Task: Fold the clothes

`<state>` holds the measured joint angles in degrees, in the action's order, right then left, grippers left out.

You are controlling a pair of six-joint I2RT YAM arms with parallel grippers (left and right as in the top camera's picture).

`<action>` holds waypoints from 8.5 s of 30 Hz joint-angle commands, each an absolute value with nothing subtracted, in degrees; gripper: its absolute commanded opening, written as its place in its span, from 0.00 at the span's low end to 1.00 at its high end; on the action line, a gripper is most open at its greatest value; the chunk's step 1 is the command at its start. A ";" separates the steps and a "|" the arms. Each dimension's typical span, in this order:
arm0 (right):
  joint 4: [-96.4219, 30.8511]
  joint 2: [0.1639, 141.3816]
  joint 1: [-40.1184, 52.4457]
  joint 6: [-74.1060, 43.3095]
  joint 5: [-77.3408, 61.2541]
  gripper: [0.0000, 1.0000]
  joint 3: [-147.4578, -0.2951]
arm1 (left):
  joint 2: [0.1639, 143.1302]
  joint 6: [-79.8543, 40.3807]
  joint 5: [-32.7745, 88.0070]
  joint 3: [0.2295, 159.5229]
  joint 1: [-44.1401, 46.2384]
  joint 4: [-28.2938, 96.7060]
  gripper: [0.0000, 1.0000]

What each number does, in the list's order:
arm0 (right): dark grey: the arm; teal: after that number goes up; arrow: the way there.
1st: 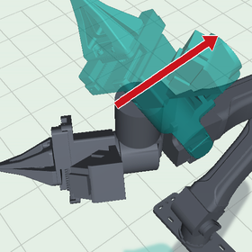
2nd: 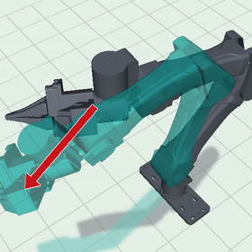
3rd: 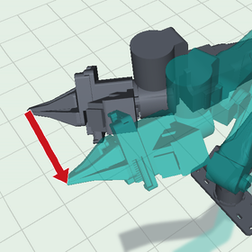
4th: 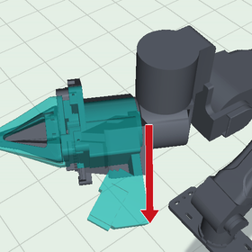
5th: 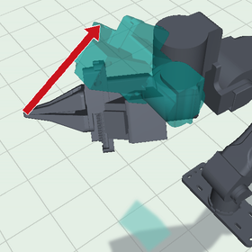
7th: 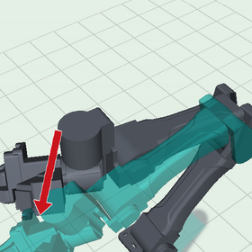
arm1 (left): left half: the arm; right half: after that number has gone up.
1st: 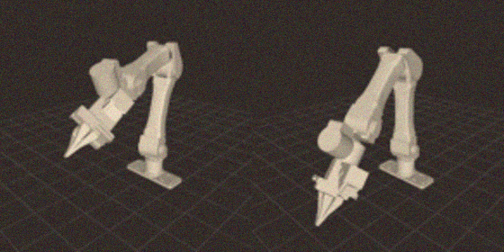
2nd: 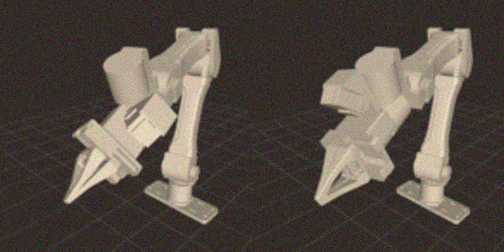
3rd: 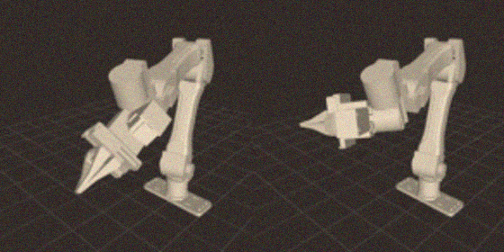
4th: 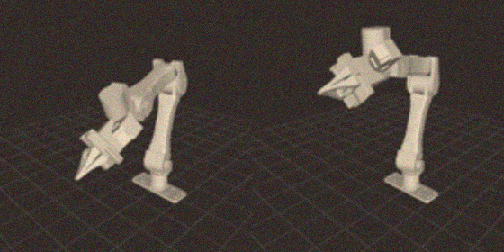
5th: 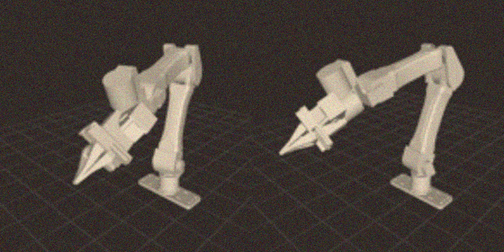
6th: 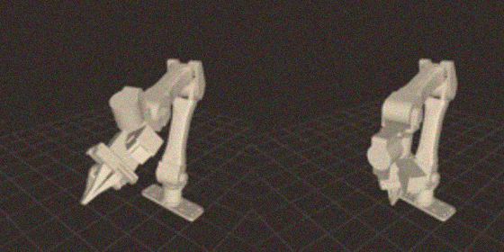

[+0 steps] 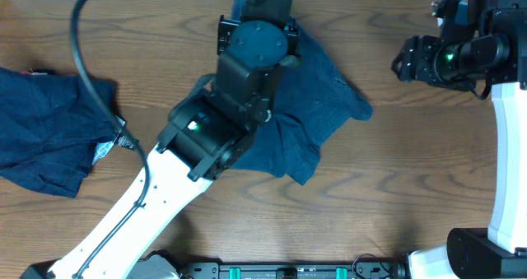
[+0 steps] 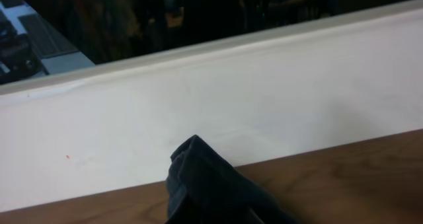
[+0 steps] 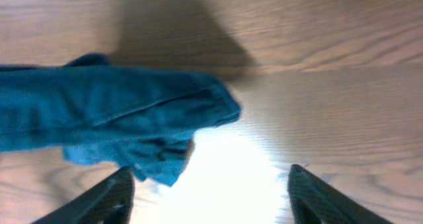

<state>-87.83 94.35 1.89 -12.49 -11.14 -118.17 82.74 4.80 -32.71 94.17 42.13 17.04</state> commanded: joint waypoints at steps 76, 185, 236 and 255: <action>-55.40 73.01 3.40 3.40 -16.10 0.99 -70.78 | 82.94 5.54 -38.61 95.26 42.13 27.35 0.06; -83.13 91.50 -3.49 3.64 -5.78 0.01 -148.22 | 64.36 40.47 -53.95 95.29 43.42 -3.51 0.06; -63.07 111.33 -7.42 -5.67 -15.59 0.01 -148.29 | 86.85 35.51 -45.74 104.14 16.73 -9.93 0.06; -55.88 111.77 -8.45 -6.63 -19.79 0.01 -148.29 | 90.35 18.33 -31.90 106.21 4.82 -9.39 0.06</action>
